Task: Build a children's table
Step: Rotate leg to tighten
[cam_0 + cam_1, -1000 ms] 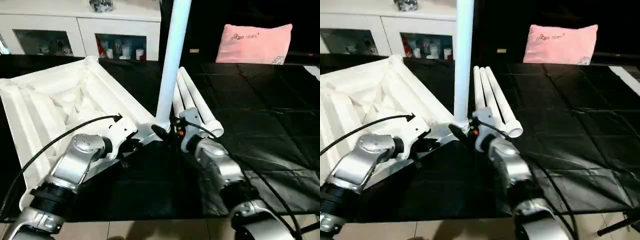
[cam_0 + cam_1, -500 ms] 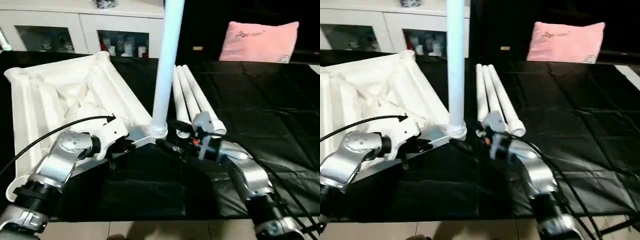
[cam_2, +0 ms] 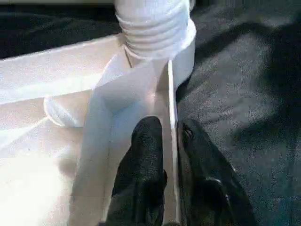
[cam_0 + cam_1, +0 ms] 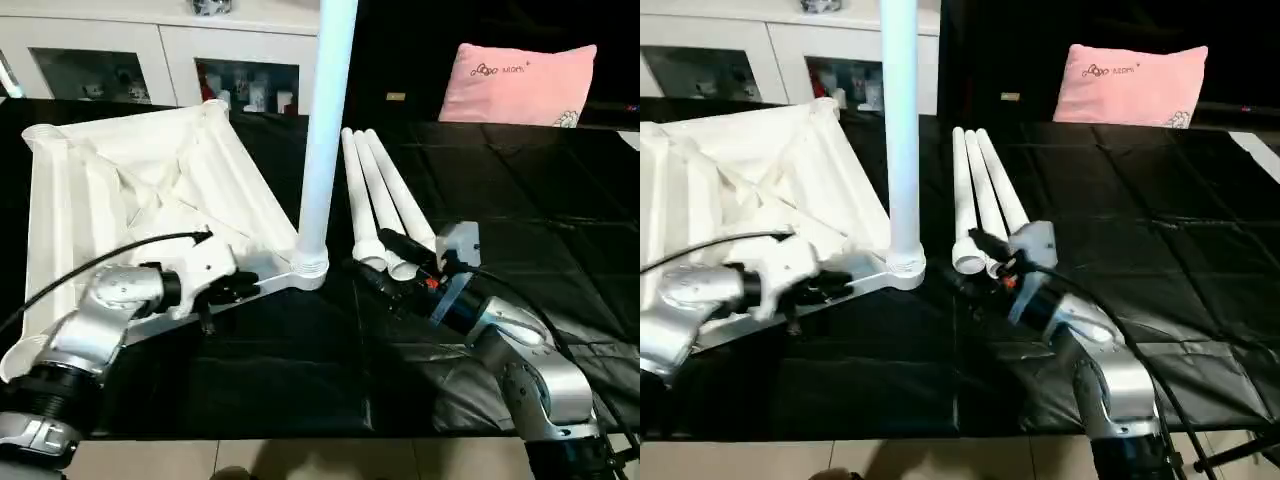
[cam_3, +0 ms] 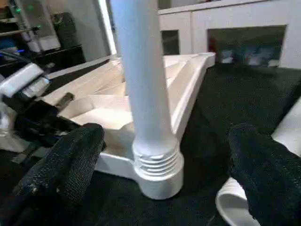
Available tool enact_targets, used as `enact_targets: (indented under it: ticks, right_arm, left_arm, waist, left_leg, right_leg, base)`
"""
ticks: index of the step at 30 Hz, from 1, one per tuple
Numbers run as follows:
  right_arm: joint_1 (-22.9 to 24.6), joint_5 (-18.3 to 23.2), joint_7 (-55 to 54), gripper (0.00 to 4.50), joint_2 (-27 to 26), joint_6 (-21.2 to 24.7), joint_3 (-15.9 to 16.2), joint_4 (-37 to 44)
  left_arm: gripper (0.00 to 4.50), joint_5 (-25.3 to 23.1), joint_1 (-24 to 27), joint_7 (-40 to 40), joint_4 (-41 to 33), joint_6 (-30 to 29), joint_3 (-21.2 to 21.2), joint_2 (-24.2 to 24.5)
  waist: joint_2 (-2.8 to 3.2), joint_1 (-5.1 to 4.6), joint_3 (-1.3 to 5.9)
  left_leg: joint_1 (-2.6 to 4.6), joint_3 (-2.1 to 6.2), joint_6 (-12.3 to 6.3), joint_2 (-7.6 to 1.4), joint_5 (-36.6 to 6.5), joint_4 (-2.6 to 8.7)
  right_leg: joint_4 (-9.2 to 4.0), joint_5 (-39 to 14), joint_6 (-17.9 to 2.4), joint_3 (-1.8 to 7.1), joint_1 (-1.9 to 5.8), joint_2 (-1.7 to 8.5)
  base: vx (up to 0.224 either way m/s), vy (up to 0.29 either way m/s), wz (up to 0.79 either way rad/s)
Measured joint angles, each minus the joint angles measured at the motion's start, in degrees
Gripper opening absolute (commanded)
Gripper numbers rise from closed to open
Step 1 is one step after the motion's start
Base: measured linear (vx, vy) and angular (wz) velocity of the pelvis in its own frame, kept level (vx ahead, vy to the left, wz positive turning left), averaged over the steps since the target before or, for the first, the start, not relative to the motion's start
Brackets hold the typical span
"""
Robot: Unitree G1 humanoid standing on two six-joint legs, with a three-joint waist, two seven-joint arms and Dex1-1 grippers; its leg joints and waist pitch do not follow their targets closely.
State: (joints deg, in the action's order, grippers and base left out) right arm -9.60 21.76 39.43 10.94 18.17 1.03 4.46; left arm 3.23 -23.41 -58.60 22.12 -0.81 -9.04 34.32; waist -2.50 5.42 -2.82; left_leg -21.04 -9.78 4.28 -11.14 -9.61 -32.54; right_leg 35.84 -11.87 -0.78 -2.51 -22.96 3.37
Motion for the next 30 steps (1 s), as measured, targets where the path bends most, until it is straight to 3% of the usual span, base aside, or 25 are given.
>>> enact_targets:
  ticks: [6,10,16,21,26,29,30]
  right_arm:
    - [3.93,-0.47,-4.23,4.50,-2.33,-1.42,-0.74,2.42]
    - [6.68,-3.04,-8.79,4.50,-3.32,-2.85,-0.80,3.94]
    - [9.79,-9.42,-18.27,4.50,-4.29,-3.59,-1.80,4.37]
    - [10.02,-9.88,-21.39,4.50,-6.07,-3.74,-3.23,4.37]
    - [10.08,-8.71,-22.02,4.50,-7.17,-3.61,-3.03,4.37]
    - [10.80,-8.27,-22.04,4.50,-7.44,-3.00,-2.92,4.37]
    - [10.87,-8.14,-22.11,4.50,-7.66,-2.81,-2.93,4.35]
  left_arm:
    - [1.52,5.88,3.44,2.48,-5.01,-2.53,7.02,-0.54]
    - [1.82,6.02,8.37,12.42,-11.27,-5.25,10.68,-5.19]
    - [1.82,5.21,14.36,31.60,-24.15,-8.90,15.36,-17.71]
    - [1.82,4.05,15.32,37.17,-27.37,-9.36,15.61,-20.41]
    - [1.82,1.33,17.55,40.31,-29.37,-9.88,13.43,-22.26]
    - [1.82,0.16,17.88,40.89,-30.49,-10.41,11.66,-22.42]
    - [1.82,-0.15,17.88,41.21,-30.54,-10.58,11.50,-22.24]
  waist:
    - [0.11,-0.13,-0.05]
    - [0.15,-0.23,-0.07]
    - [0.17,-0.34,-0.09]
    - [0.15,-0.63,-0.09]
    - [0.17,-0.03,-0.07]
    - [0.47,1.30,0.05]
    - [0.54,1.57,0.09]
  left_leg:
    - [-0.02,-0.03,-0.01,0.02,-0.01,0.00]
    - [-0.01,-0.02,-0.01,0.02,-0.01,-0.01]
    - [-0.01,-0.01,-0.01,0.02,-0.01,-0.09]
    - [0.00,0.04,-0.01,0.00,-0.01,-0.09]
    - [-0.43,-0.02,-0.24,0.13,-0.09,-0.28]
    - [-1.40,0.18,-2.08,0.19,-0.90,-2.15]
    - [-1.51,0.05,-2.46,0.70,-1.16,-2.46]
  right_leg:
    - [-0.06,-0.01,0.01,0.05,0.00,0.02]
    - [-0.08,0.00,0.01,0.03,0.03,0.01]
    - [-0.14,0.07,0.16,0.05,0.12,0.01]
    - [-0.13,-0.02,0.53,0.06,0.07,-0.06]
    - [-0.44,0.08,0.79,0.30,0.16,0.11]
    - [-0.73,0.29,1.40,0.44,0.26,0.44]
    - [-0.82,0.45,1.52,0.41,0.35,1.01]
  base:
    - [0.000,0.000,0.00]
    - [0.000,0.000,0.00]
    - [0.000,0.000,0.00]
    - [0.000,0.000,0.00]
    - [0.000,0.000,0.00]
    - [0.005,0.061,0.02]
    - [0.006,0.110,0.04]
